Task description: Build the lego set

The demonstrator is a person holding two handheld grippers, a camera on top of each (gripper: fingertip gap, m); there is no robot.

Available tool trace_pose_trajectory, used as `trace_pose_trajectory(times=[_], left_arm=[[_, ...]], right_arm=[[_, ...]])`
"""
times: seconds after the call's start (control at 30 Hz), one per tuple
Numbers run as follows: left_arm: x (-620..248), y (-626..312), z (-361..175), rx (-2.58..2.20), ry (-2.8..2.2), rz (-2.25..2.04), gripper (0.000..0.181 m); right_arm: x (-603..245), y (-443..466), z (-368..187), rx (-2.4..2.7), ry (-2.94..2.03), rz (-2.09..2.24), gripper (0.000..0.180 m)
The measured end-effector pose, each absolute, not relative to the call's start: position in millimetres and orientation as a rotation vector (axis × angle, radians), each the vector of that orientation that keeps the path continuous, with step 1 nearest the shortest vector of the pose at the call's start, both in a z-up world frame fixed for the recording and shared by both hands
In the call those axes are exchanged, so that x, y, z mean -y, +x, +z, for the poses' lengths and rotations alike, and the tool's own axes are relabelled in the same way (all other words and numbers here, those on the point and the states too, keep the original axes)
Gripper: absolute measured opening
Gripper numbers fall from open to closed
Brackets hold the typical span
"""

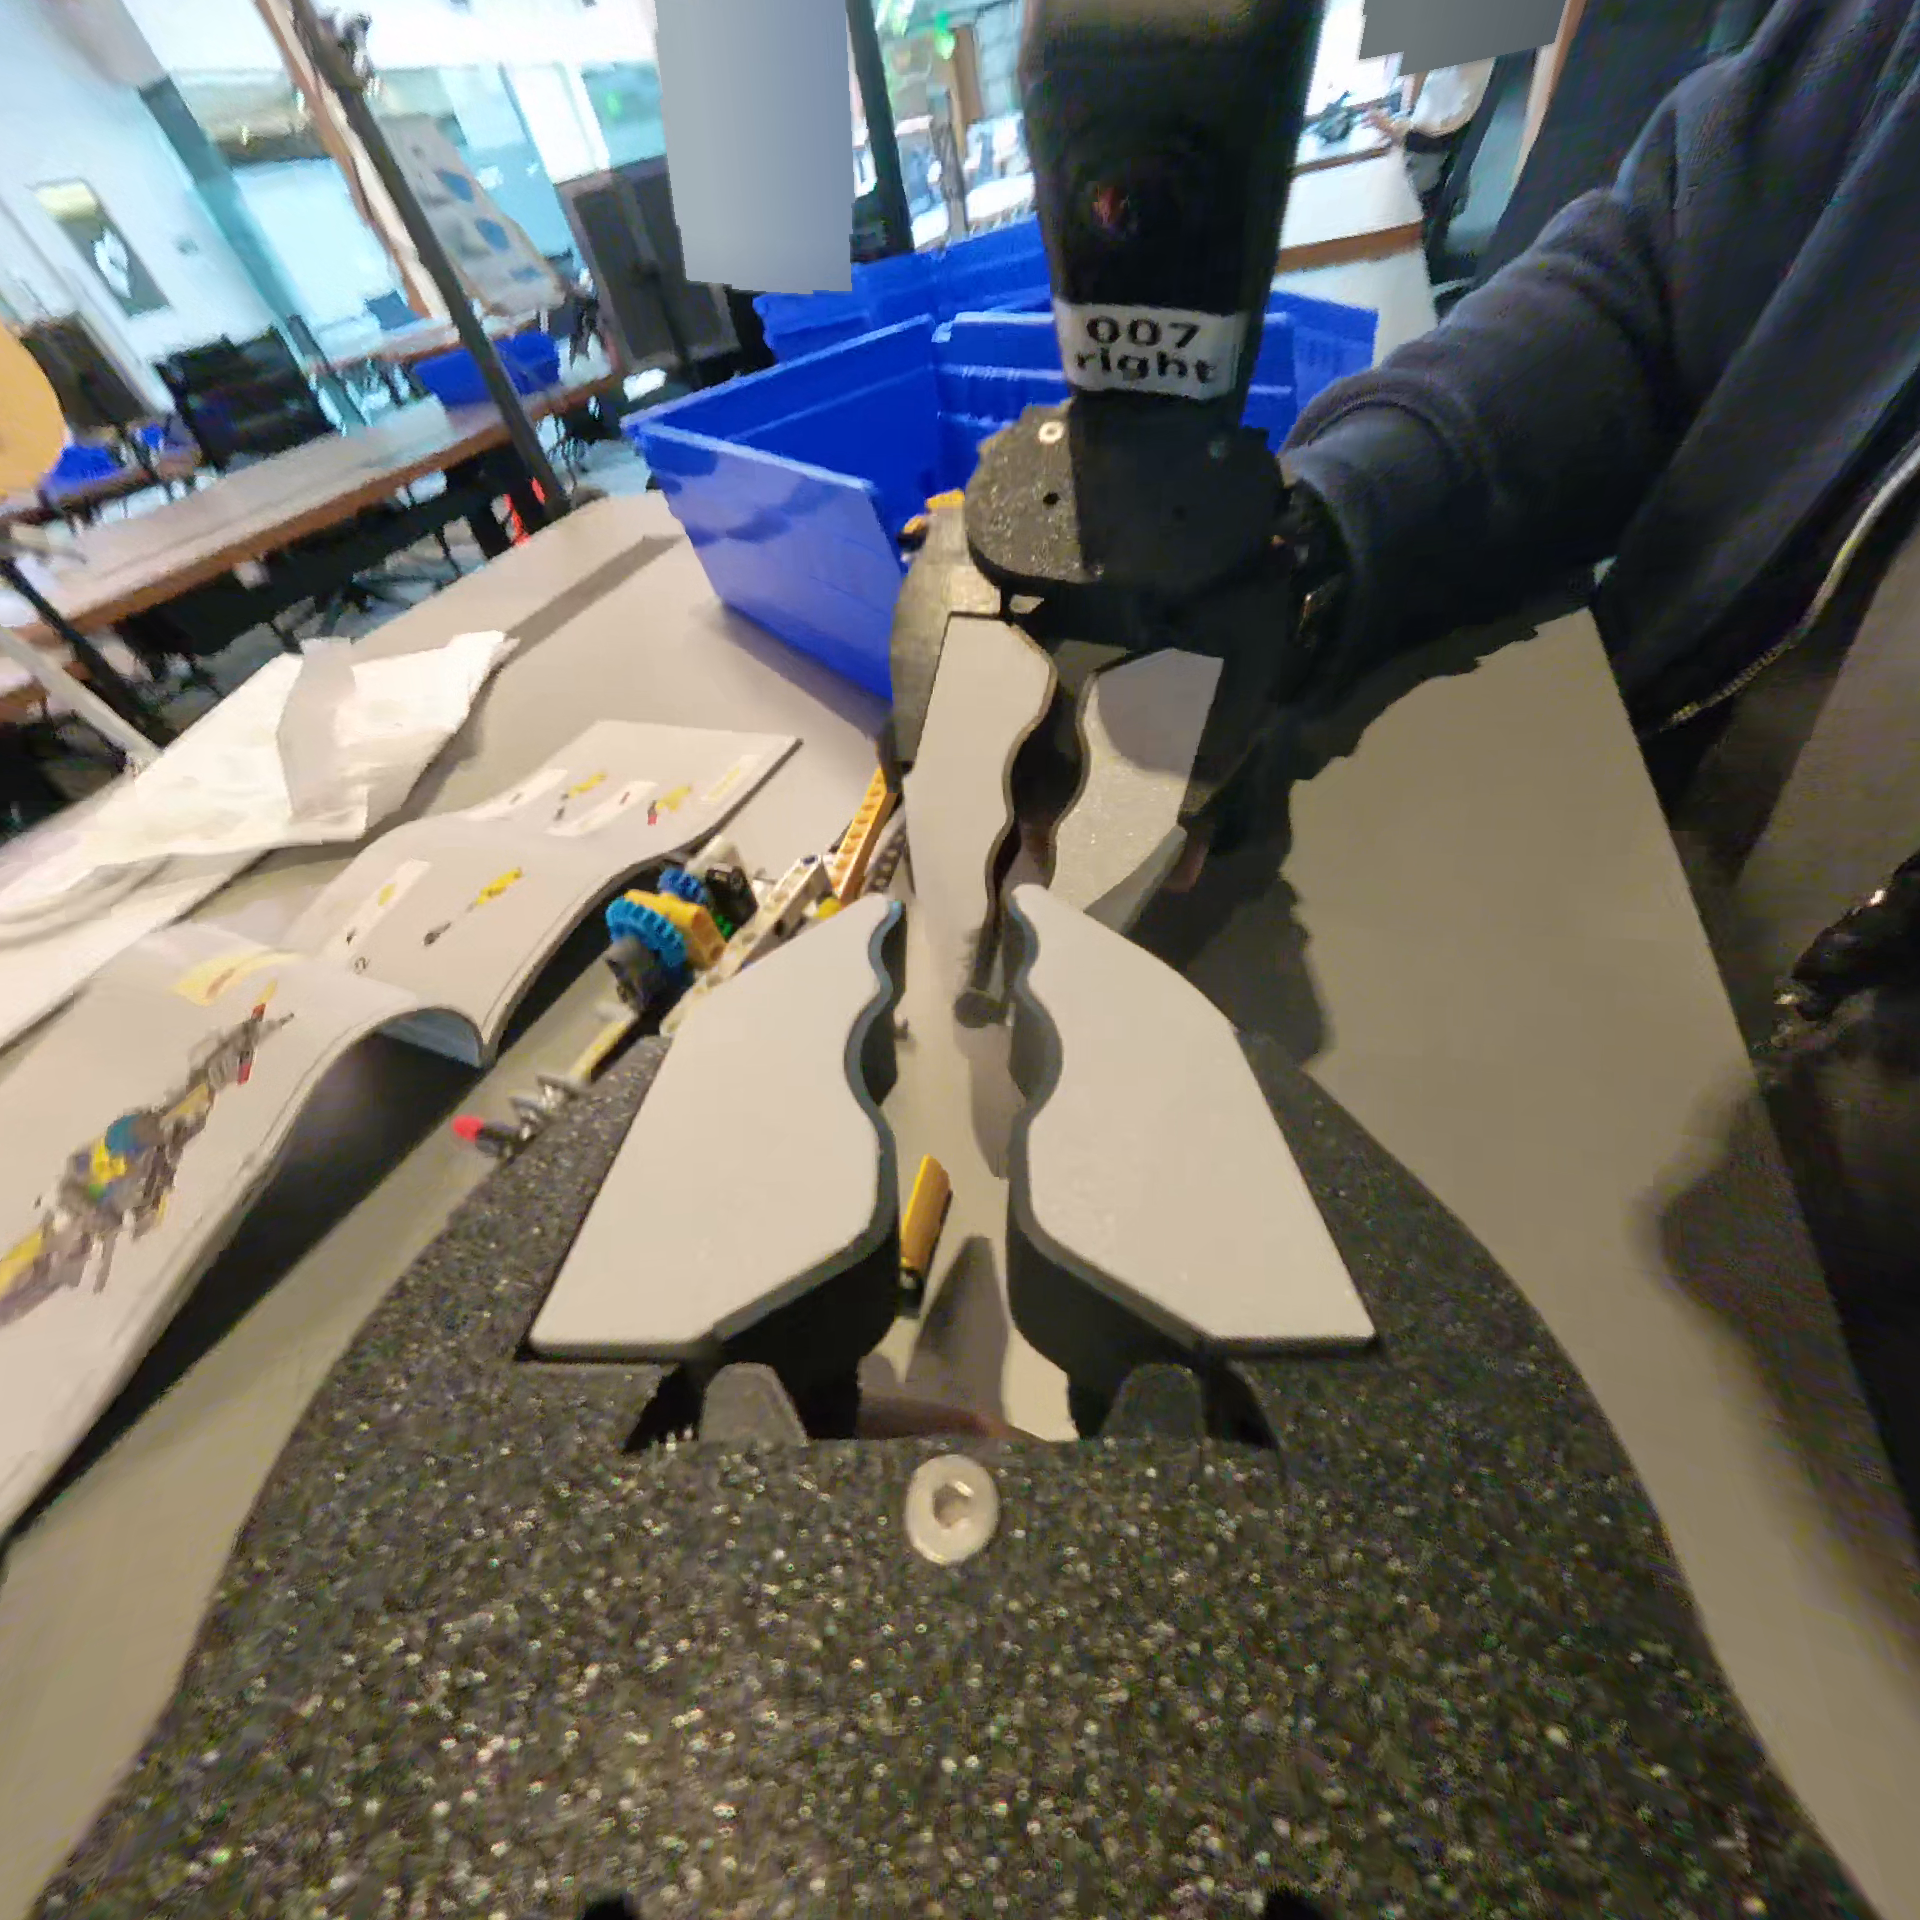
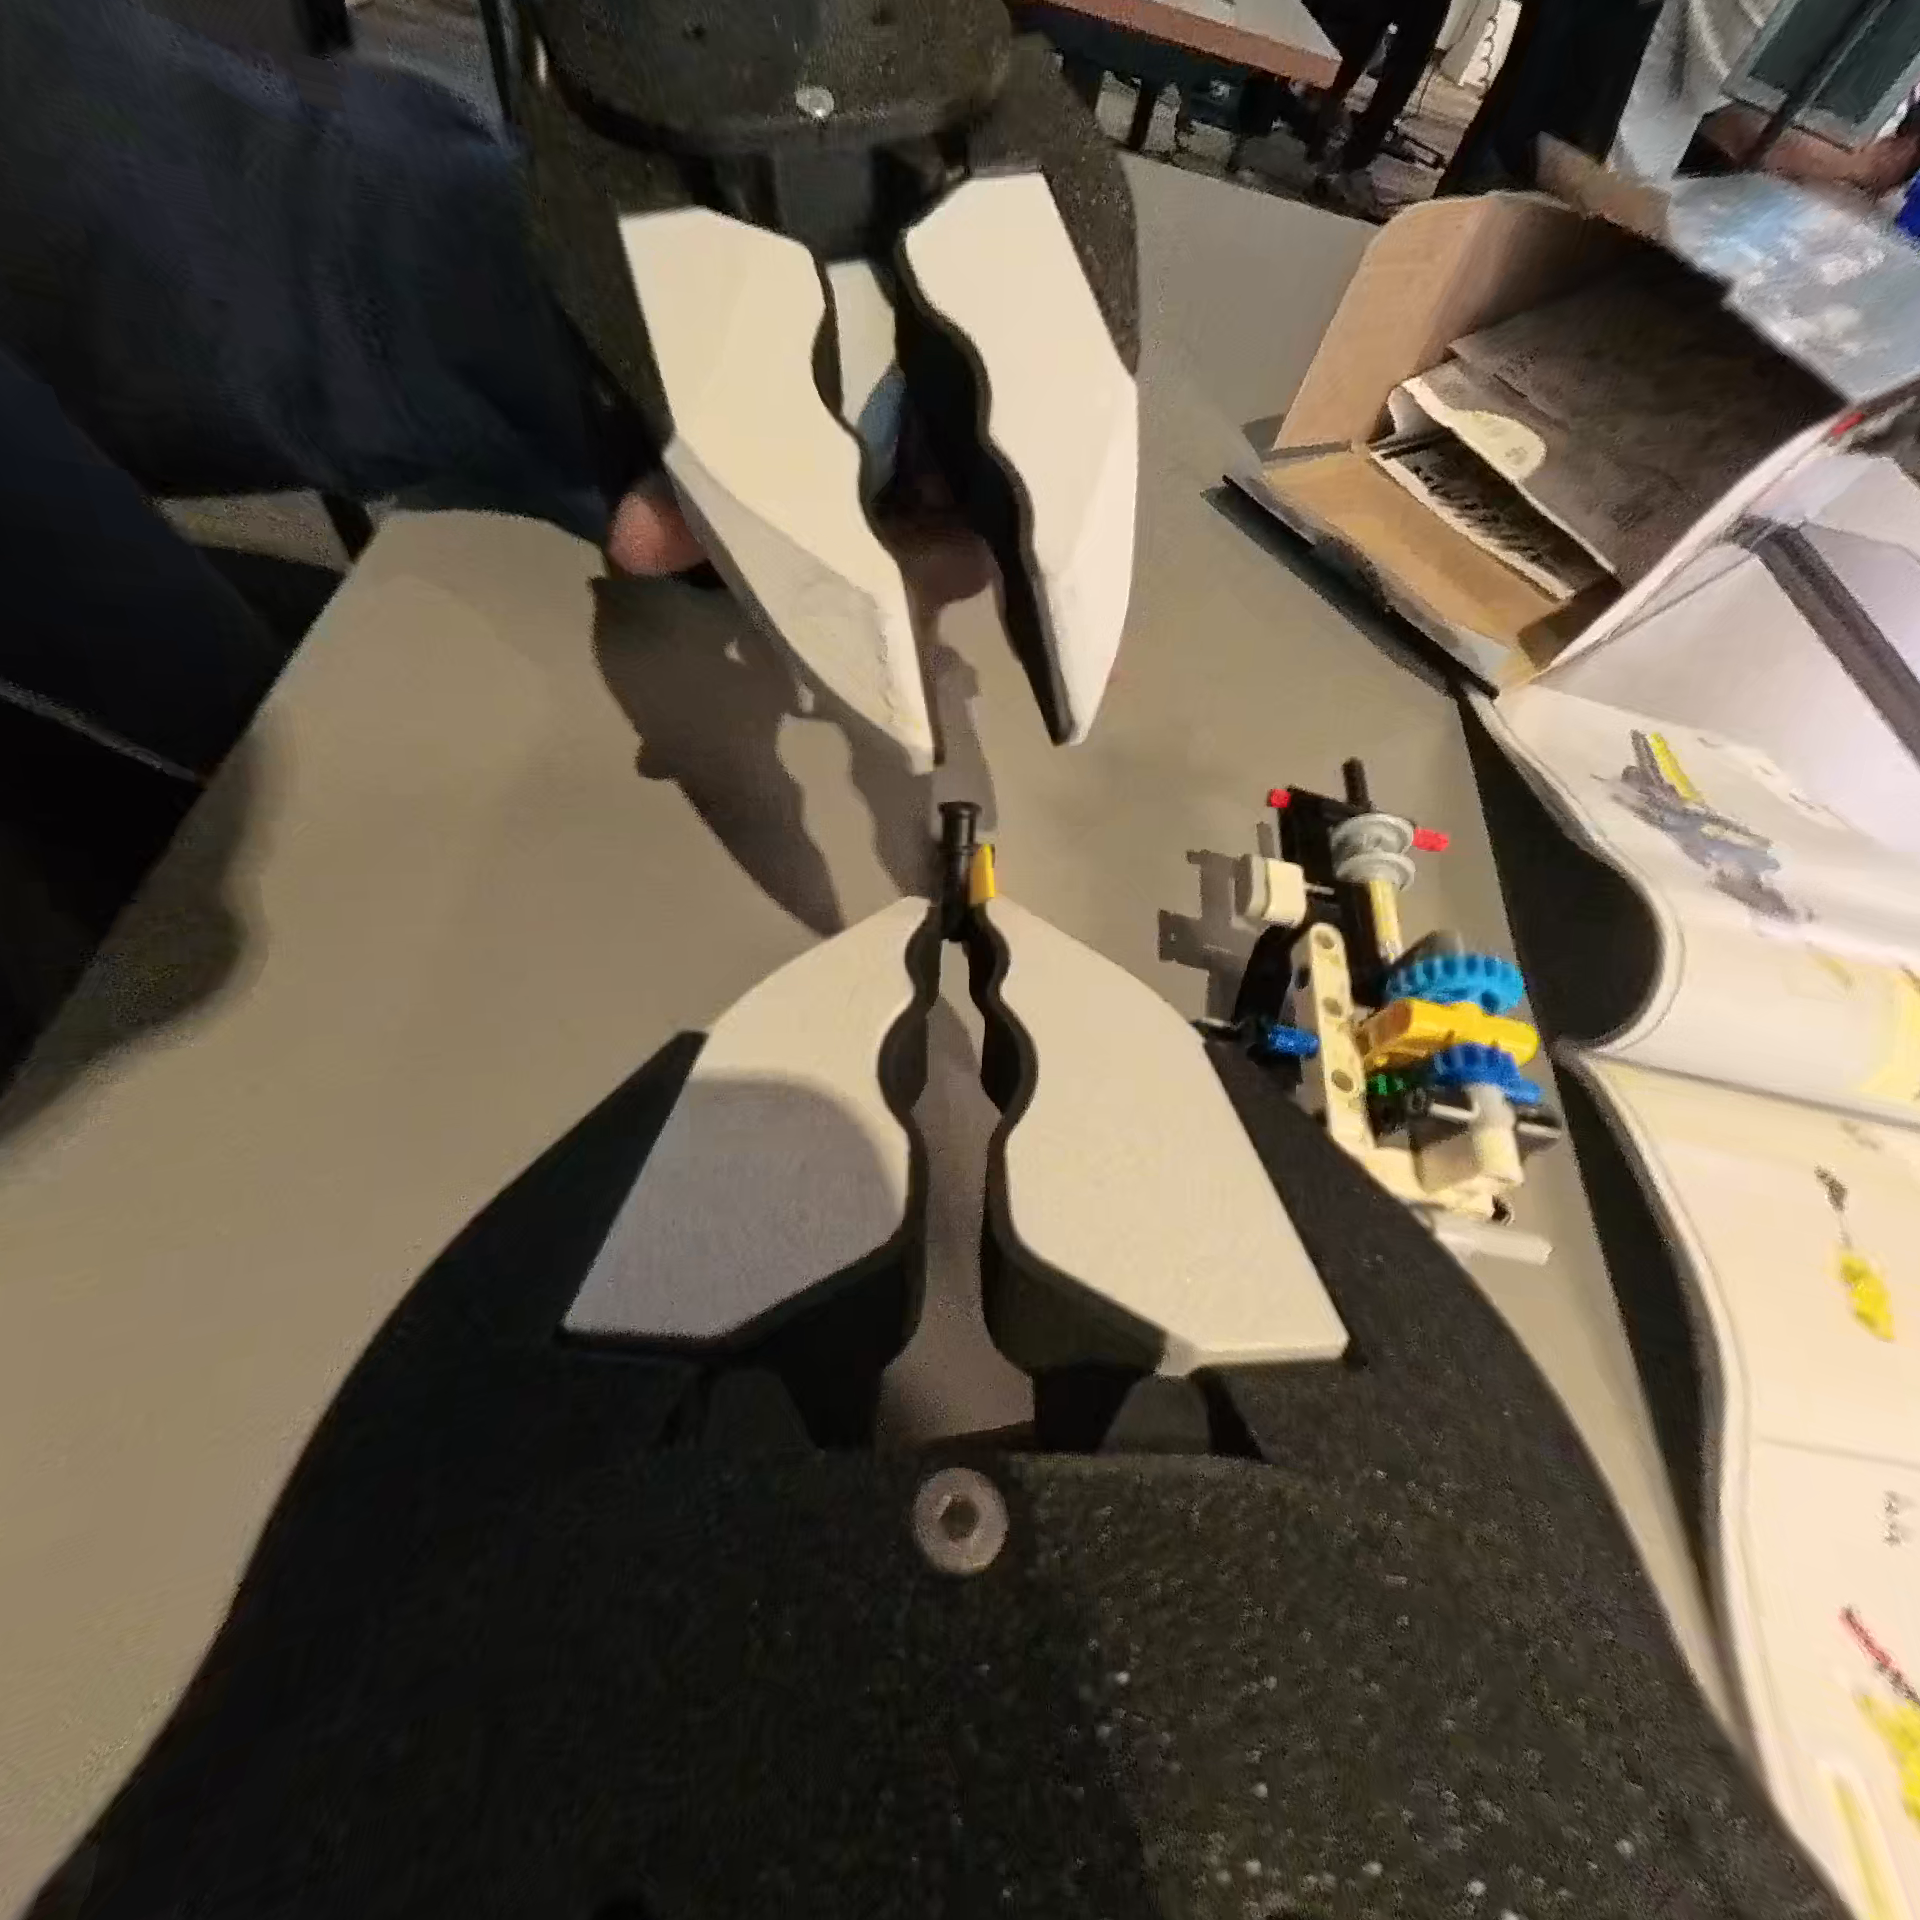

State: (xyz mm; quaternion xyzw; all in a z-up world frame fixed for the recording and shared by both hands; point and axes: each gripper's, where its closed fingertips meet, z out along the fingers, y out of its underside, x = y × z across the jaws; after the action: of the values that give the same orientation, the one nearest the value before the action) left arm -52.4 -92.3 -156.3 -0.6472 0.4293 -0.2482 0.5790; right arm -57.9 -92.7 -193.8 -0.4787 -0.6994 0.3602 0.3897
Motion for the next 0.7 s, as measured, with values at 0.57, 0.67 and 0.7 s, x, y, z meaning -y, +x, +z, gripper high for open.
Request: trace_pose_trajectory(times=[0.57,0.67,0.7], left_arm=[[111,-67,-193,-0.871,-1.862,-0.570,0.008],[110,-69,-198,-0.909,-1.874,-0.527,0.012],[109,-69,-199,-0.924,-1.874,-0.515,0.013]], right_arm=[[102,-66,-207,2.011,-1.044,0.891,0.004],[103,-67,-206,2.024,-1.029,0.882,0.004],[104,-67,-206,2.029,-1.025,0.882,0.004]])
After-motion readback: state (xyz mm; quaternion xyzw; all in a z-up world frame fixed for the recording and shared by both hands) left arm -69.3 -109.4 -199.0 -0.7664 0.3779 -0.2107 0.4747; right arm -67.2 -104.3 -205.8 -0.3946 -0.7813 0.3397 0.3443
